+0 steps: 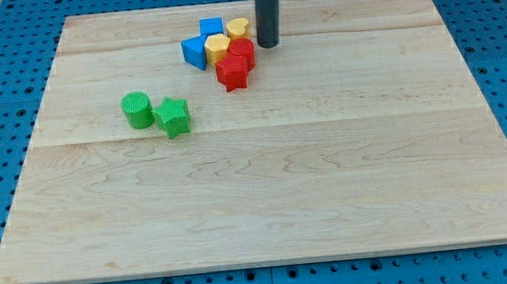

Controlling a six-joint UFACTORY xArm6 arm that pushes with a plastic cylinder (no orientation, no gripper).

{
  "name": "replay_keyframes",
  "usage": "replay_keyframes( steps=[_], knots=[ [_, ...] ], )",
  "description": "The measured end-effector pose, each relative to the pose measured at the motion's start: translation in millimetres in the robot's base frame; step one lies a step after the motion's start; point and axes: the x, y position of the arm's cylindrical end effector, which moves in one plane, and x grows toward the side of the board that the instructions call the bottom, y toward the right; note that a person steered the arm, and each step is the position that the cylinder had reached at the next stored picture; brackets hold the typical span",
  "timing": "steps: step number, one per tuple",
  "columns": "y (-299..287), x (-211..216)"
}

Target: Slide the red blocks into the green blocks

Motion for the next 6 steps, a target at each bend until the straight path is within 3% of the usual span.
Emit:
replay_keyframes(
  steps=[1, 3, 4, 5, 6],
  knots=[
    [-12.8, 7.7],
    [-28.1, 78.6],
    [-62.9, 96.4],
    [-106.9, 107.6],
    [-89.7, 95.3]
  ],
)
